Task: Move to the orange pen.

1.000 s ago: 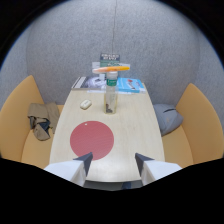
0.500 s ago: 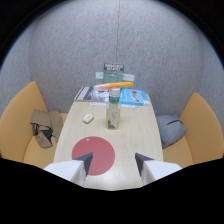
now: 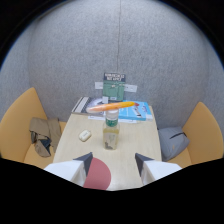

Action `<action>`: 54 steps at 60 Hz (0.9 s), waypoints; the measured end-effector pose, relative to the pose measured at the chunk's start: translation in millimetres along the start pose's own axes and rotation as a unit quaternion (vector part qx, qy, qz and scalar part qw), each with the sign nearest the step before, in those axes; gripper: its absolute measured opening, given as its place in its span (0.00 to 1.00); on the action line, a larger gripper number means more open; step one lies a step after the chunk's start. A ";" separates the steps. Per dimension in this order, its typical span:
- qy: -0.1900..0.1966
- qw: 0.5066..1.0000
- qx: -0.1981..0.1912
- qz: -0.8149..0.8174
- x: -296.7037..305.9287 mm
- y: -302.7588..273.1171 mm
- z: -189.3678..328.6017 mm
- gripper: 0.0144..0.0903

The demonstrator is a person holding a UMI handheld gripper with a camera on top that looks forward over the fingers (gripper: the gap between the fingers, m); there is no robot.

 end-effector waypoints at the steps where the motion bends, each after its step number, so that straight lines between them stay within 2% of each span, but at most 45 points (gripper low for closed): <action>1: 0.000 1.000 0.000 0.000 0.1 -1.6 2.0 0.95; 26: -0.011 1.000 0.016 -0.006 1.8 -38.6 46.7 0.95; 54: -0.022 0.999 0.026 -0.011 -4.0 -56.5 74.5 0.95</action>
